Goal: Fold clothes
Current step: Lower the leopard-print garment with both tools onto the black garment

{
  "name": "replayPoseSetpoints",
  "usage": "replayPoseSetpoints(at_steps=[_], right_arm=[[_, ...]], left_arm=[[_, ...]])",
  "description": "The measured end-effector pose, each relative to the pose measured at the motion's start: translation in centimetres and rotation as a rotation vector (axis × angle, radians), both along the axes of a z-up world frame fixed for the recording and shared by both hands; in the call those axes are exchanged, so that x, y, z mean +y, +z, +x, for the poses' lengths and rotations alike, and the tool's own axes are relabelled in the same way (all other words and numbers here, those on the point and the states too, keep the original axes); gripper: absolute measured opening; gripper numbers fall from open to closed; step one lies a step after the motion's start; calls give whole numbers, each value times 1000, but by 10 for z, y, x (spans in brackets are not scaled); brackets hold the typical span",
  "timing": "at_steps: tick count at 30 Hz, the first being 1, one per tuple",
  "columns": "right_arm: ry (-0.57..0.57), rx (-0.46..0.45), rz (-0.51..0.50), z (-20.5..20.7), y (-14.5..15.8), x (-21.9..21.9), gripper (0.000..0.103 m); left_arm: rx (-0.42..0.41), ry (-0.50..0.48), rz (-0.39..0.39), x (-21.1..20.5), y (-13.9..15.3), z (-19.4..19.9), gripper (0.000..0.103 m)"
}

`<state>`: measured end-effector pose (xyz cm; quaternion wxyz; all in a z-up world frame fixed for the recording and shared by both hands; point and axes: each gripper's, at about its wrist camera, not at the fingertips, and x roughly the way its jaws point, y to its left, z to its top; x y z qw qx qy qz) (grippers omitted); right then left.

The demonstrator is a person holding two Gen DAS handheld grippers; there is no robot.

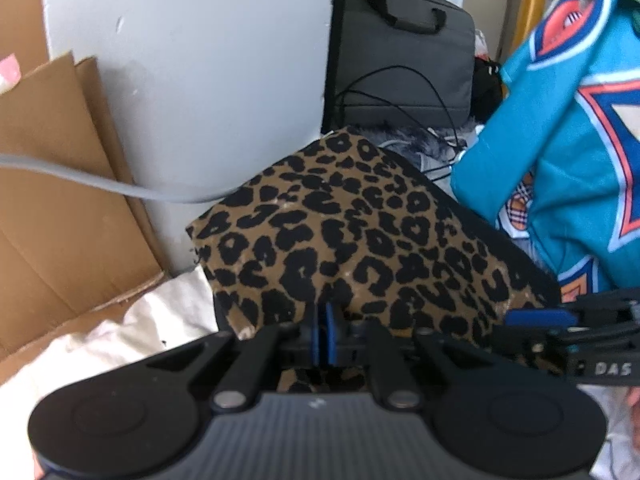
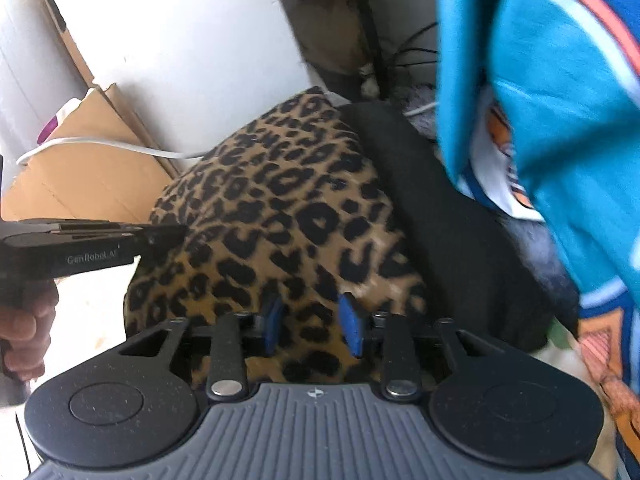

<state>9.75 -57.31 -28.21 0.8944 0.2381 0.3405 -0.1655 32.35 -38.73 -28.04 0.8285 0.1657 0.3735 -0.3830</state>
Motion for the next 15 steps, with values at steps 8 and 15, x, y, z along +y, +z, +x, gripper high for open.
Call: replayPoseSetpoints(at_steps=[8,15], right_arm=[[-44,42,-21,-39,-1,-2,32],[-54,48,-52,-53,13,2,34]], left_arm=[[26,-20,-15,0,25,-12,4],[28,-87,26,-7,22,-29,4]])
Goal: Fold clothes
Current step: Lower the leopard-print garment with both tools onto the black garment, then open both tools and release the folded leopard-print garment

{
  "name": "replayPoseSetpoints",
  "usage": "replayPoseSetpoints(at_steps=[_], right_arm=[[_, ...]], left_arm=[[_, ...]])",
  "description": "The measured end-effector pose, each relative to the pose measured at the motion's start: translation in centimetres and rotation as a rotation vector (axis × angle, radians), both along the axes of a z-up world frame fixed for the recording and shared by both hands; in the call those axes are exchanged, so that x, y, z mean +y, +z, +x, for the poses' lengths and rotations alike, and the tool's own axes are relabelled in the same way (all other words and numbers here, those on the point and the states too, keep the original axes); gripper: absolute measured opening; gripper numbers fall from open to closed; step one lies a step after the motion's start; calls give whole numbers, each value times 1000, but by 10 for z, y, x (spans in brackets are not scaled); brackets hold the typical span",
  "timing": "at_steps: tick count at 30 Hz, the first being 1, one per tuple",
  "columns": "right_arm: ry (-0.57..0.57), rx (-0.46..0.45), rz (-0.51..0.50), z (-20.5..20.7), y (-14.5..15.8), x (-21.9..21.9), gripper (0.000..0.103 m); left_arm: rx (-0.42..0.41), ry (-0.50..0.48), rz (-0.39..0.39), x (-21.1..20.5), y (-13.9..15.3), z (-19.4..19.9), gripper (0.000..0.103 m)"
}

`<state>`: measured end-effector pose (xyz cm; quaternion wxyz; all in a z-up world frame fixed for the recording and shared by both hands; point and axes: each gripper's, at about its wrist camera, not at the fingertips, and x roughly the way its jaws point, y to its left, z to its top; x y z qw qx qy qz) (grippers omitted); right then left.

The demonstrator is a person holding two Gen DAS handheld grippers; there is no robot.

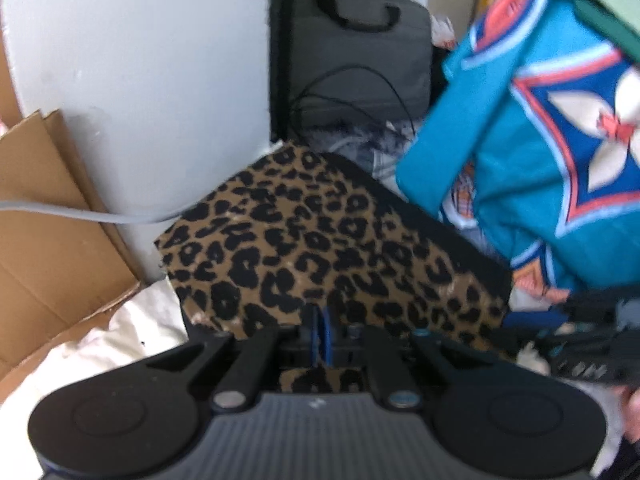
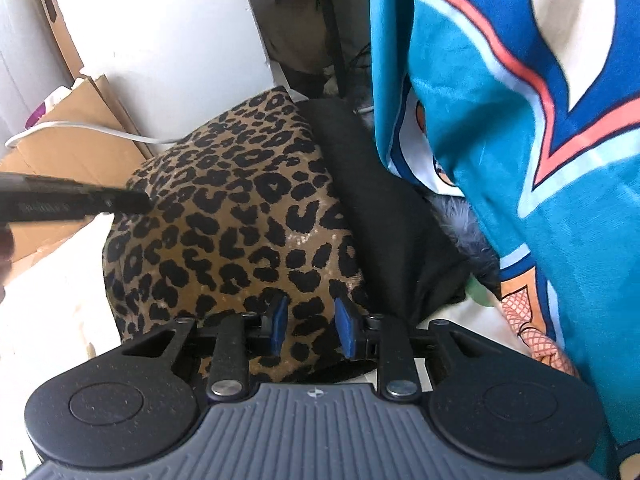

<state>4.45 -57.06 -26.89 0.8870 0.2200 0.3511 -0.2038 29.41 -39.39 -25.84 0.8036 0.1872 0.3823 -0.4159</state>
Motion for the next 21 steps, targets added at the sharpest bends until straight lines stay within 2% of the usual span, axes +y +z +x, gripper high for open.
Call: replayPoseSetpoints(at_steps=[4,10,12,21], right_arm=[[8,-33,50,-4,4,6,34],[54,-5,73,3,-8,27,32],[74,8,80,4,-12,34,27],[136,76,106,0,-28,53,22]], left_arm=[[35,14,15,-4,-13,4,4],[44,6,21,3,-11,2,4],[35,-3,27,5,-13,-1,4],[39,15,14,9,-16,0,2]])
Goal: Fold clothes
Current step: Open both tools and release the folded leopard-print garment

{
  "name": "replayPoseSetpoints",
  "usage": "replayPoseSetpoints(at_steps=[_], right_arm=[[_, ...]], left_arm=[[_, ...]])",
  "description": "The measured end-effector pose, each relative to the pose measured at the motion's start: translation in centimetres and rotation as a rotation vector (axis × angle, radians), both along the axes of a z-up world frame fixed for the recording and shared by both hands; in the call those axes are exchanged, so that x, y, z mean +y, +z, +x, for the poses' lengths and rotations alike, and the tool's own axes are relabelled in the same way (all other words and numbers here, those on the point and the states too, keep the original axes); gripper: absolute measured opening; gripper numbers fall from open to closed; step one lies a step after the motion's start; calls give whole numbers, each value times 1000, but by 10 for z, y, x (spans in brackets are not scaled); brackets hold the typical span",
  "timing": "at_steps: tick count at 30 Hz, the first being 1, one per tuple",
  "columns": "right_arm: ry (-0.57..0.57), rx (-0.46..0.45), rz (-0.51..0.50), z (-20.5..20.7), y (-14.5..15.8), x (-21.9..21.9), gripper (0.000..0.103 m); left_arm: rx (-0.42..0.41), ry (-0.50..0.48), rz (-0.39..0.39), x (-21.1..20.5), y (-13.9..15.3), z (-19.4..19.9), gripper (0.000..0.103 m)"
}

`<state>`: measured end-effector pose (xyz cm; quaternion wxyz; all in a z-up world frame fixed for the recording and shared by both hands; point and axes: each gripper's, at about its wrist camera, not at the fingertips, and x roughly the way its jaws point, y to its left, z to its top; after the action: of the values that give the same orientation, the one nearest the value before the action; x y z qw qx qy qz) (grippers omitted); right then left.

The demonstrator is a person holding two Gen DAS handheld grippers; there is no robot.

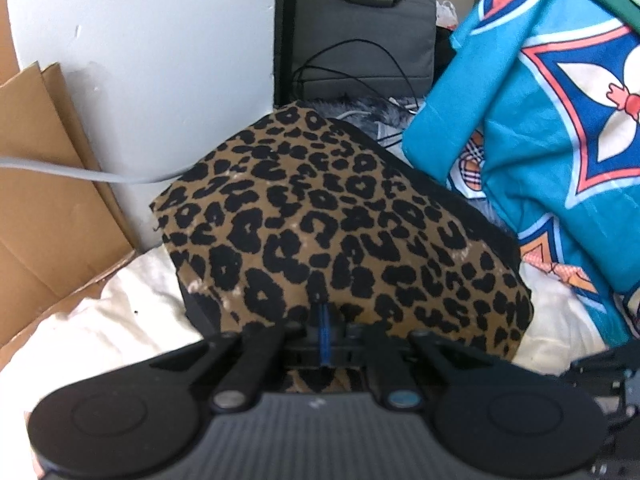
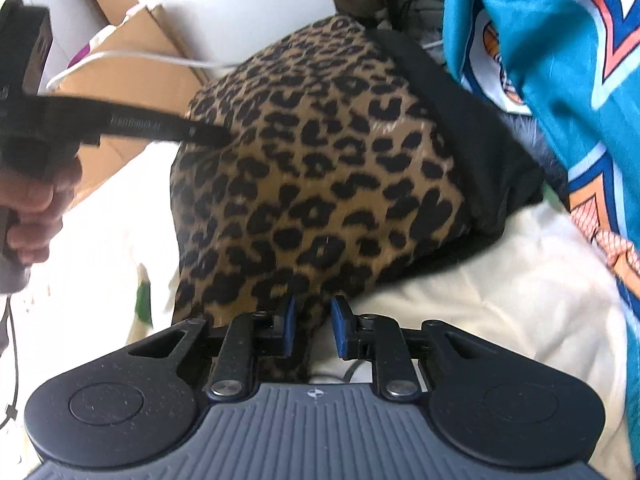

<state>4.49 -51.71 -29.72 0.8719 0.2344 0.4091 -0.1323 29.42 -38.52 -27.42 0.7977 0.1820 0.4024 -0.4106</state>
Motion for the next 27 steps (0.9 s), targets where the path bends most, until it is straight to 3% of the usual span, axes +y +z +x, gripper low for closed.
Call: replayPoseSetpoints(at_steps=[9,15,16,18,20,25,26,27], right_arm=[[32,43,8,-12,-12,23,22],[39,57,9,-20,1,32,22],[41,57,15,-20,5,33,22],[53,66,19,-19,14,36,23],[72,57,-1,-18,23,39,24],[8,38,17,-17,35,36,24],[7,33,9,-18,37,37,24],[3,30,-1,-19,40,38,24]], left_arm=[[46,47,3,31,23,-16,7],[57,51,-6,60,41,-19,7],[55,55,-7,64,43,-18,9],[47,89,-11,72,47,-15,29],[56,98,-46,79,48,-13,37],[66,101,-23,85,44,-18,38],[71,104,-20,87,45,-20,44],[70,113,-10,89,45,-23,57]])
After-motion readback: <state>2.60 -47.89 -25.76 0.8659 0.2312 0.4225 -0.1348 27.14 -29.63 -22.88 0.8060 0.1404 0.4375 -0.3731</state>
